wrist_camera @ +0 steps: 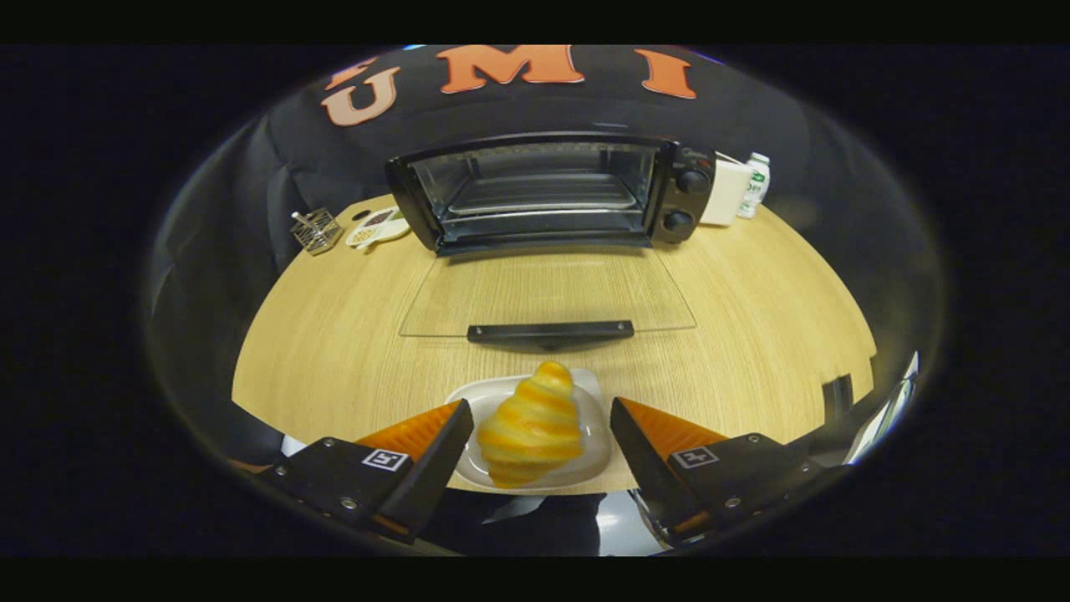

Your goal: Open the toaster oven, put the food inside, and close the toaster oven door.

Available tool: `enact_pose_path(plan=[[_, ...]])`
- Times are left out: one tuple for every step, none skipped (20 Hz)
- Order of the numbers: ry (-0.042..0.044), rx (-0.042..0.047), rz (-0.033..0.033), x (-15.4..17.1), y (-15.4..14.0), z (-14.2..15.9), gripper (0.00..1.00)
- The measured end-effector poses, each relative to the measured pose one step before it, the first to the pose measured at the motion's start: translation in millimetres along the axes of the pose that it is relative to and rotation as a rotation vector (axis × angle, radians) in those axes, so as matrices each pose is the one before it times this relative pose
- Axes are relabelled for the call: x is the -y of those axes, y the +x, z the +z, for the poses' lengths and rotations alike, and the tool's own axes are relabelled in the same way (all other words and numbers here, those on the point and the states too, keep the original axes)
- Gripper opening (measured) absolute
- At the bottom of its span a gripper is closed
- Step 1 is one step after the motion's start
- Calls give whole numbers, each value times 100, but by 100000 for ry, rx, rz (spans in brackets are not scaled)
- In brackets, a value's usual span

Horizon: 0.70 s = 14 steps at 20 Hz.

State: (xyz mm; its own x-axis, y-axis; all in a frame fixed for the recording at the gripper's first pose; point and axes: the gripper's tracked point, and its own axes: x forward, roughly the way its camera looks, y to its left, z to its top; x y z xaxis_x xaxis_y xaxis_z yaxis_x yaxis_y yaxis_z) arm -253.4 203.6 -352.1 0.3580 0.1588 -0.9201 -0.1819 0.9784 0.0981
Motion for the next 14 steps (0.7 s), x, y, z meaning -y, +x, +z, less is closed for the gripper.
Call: enact_pose_path(plan=[[1744, -3336, -1035, 185, 181, -1050, 98], [1779, -2542, -1008, 86, 107, -803, 99], [1104, -1887, 216, -316, 212, -634, 98], [47, -2304, 104, -323, 283, -641, 98], [-711, -1879, 138, -349, 207, -510, 97], [-1293, -1596, -937, -86, 226, -528, 97], [-1373, -2408, -1634, -38, 472, -454, 97], [-323, -2291, -2264, 175, 528, -483, 97], [822, -2025, 125, -374, 676, -329, 97], [598, -2417, 196, -280, 569, -401, 97], [-100, -462, -638, 62, 476, -75, 97], [-1024, 751, 107, -49, 163, 131, 97], [-953, 809, 427, -79, -48, 123, 95], [-564, 488, 1123, -141, -50, -161, 92]])
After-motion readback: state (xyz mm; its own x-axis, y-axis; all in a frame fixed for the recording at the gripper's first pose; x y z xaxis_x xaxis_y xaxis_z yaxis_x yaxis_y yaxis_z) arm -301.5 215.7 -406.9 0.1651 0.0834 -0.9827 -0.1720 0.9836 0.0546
